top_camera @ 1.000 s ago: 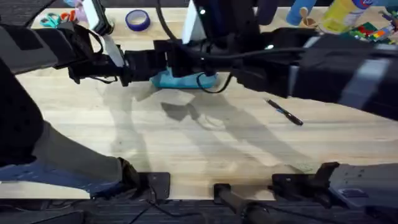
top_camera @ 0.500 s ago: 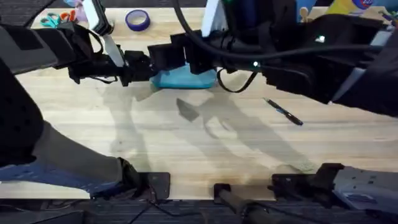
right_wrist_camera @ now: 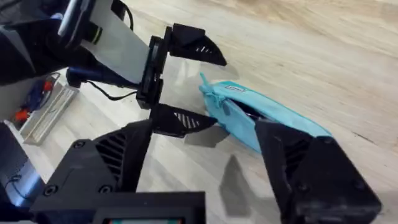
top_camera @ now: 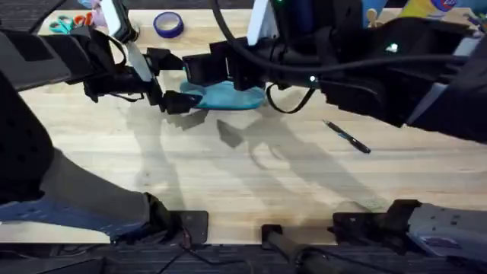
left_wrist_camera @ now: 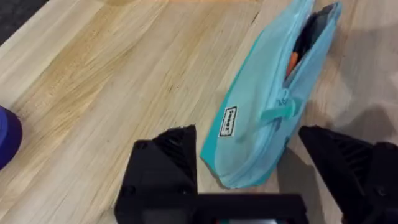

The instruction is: Unzip the bag, pick up the pens from the table one at a time and place them inside, then zip the bag closed.

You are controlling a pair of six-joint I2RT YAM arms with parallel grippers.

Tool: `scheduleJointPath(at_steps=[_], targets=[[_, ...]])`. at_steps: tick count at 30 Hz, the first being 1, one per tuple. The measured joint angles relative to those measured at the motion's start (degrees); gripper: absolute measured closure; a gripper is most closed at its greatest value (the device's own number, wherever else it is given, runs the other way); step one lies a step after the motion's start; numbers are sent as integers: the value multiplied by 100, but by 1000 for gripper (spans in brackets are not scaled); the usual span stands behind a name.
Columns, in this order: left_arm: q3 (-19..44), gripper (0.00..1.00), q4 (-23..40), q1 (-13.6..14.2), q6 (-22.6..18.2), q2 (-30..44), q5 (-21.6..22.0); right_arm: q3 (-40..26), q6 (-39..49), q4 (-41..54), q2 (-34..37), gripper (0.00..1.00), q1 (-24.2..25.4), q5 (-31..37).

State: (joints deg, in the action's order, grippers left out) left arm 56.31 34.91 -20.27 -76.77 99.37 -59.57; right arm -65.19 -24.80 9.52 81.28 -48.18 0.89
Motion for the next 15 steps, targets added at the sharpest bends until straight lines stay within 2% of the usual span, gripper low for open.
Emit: scheduleJointPath(at_steps=[9,15], targets=[[2,7,623,0,1,-84,43,0,192,0,0,6,0,0],[2,8,1181,0,2,-804,312,0,450,50,0,6,0,2]])
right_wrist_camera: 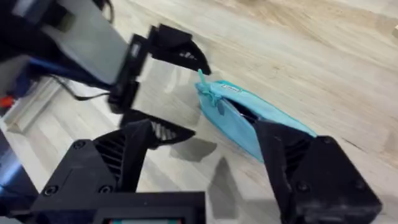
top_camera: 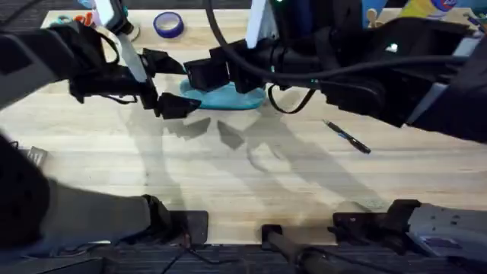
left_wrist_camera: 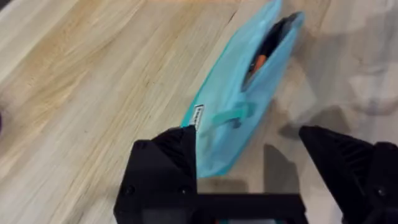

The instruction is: Unzip the bag, pick up the pens from the table one at a time and place them inside, then zip the bag closed.

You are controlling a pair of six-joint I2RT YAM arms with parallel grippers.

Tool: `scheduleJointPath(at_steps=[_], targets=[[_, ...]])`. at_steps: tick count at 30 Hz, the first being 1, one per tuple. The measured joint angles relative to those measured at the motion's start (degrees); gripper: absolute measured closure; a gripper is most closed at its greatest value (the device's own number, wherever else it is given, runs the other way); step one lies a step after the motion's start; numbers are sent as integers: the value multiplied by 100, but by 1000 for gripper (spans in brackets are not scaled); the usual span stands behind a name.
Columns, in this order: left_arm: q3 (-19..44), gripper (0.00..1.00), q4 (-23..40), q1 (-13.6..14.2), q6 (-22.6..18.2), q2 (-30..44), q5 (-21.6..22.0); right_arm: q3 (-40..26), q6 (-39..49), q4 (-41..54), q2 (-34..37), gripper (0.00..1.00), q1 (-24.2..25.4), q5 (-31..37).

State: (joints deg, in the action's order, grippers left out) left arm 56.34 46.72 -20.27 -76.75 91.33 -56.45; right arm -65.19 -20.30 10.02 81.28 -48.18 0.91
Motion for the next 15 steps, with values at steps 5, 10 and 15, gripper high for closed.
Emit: scheduleJointPath(at_steps=[5,10,15], targets=[[5,7,479,0,-4,-824,336,0,158,74,0,6,0,0],[9,9,941,0,-4,-1533,830,0,225,83,0,6,0,0],[9,7,1353,0,0,-2046,1237,0,238,160,0,6,20,0]])
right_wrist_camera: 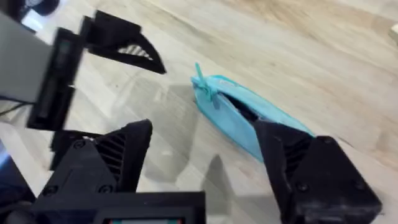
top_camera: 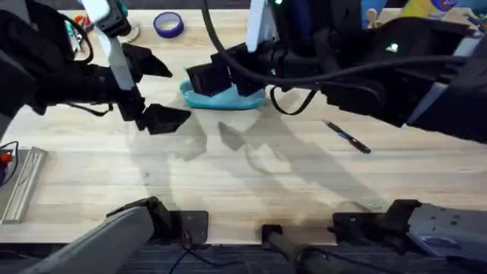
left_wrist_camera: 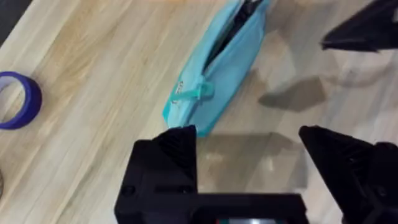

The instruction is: Unzip the bag, pick up the pens from the table one at a time and place them inside, then zip the bag closed.

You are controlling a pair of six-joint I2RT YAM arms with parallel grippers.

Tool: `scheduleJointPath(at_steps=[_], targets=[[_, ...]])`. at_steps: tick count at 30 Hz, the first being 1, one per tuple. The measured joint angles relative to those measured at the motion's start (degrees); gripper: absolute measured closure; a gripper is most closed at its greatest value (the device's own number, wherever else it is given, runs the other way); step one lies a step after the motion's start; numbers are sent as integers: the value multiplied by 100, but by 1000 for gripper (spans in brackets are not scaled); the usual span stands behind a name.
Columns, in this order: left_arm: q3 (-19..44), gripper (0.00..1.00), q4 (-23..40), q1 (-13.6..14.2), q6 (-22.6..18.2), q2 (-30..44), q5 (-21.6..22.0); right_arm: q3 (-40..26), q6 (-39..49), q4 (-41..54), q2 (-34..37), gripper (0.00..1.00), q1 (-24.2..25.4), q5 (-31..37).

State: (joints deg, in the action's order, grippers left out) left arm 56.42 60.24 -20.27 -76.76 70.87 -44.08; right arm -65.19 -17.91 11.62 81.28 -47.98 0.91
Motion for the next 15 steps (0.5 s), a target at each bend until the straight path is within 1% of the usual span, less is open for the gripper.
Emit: scheduleJointPath(at_steps=[8,15], targets=[[0,6,447,0,0,-483,211,0,0,594,0,6,311,2],[0,7,488,0,0,-579,310,0,0,895,0,6,580,22]])
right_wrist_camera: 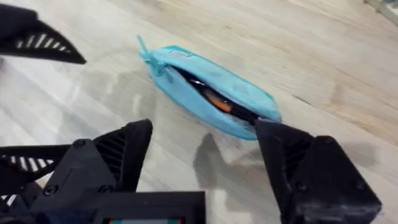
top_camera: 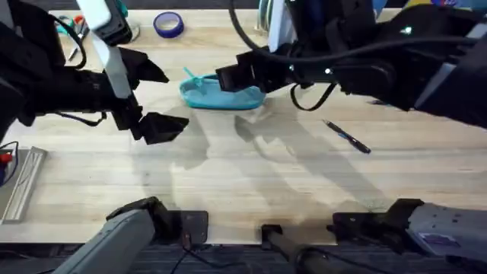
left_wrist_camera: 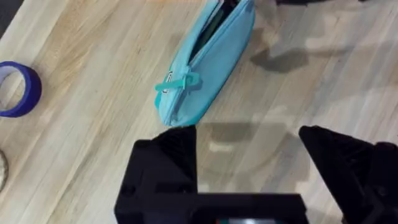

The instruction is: Unzip the bag, pick up the pens from the table one at a time and place them inside, then zip the bag closed.

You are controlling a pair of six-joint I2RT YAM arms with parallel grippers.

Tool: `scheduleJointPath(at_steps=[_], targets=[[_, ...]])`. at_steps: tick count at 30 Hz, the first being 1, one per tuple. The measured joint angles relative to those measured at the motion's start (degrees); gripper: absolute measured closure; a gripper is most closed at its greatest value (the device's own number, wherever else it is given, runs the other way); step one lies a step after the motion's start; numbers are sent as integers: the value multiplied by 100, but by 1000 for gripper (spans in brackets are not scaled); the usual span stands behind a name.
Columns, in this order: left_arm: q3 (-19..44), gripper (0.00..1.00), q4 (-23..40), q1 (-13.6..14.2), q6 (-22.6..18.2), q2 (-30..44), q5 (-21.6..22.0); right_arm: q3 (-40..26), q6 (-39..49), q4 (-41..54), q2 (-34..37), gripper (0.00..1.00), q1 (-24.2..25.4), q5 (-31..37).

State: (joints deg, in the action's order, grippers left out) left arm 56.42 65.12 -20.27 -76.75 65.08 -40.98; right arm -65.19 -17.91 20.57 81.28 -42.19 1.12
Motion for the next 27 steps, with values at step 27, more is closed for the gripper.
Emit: scheduleJointPath(at_steps=[27], targets=[[0,7,-16,0,0,0,31,-33,4557,412,0,5,207,-433]])
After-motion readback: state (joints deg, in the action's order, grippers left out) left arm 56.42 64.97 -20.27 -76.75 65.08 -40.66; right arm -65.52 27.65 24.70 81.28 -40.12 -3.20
